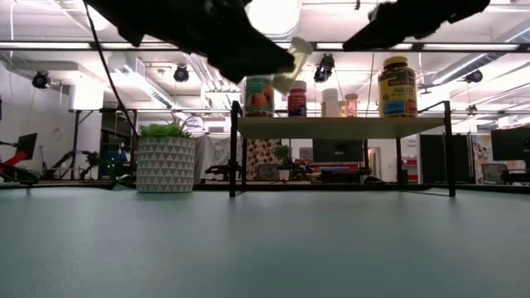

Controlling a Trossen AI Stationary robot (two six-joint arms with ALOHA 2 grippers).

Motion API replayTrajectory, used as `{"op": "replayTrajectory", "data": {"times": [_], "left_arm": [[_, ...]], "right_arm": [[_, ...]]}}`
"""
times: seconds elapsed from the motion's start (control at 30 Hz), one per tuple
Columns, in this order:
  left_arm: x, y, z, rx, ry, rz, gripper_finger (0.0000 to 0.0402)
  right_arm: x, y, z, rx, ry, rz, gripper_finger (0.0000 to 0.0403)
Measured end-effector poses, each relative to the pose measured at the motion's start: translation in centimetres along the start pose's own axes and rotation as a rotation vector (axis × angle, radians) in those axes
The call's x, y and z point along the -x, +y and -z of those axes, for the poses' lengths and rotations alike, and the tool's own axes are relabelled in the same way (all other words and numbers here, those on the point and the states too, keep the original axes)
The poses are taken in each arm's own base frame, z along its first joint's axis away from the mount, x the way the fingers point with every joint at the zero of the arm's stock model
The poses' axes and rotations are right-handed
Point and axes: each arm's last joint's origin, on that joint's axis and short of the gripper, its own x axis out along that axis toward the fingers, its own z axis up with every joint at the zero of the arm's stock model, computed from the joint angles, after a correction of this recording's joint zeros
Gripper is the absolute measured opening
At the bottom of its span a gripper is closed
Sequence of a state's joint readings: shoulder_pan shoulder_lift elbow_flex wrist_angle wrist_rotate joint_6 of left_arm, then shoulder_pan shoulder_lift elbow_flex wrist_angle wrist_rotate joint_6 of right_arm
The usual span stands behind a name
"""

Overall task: Pick and place medicine bottles onto shelf by color
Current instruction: Put the small yellow medicine bottle on the shelf

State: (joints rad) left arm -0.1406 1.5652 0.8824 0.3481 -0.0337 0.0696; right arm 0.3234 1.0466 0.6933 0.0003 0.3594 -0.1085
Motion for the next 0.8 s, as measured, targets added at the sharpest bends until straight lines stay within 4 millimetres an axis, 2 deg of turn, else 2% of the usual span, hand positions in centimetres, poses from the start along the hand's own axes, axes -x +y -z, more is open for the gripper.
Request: {"op": "replayTrajectory", "data": {"times": [0.1,0.23,0.37,0.53,0.8], "left_arm": [[0.0,-0.2,0.5,0.064,0.024,0.060,0.0081],[-0.3,-0.3,1.0,0.090,0.042,0.065,0.0081],[-0.4,-0.1,0.7,0.088,0.008,0.038,0.0081],[-0.3,-0.1,0.2,0.057,-0.040,0.028,0.0081],[-0.3,-0.1,0.0,0.030,-0.061,0.024,0.0081]], "right_arm": [[-0.4,0.0,-1.8,0.093,0.085,-0.015,0.0228],[-2.0,0.5,-3.6,0.214,0.166,-0.077,0.0228],[-3.6,1.0,-5.3,0.274,0.203,-0.099,0.0228],[-5.2,1.3,-6.5,0.303,0.277,-0.110,0.0228],[-6.5,1.3,-7.3,0.293,0.317,-0.106,0.0228]]}}
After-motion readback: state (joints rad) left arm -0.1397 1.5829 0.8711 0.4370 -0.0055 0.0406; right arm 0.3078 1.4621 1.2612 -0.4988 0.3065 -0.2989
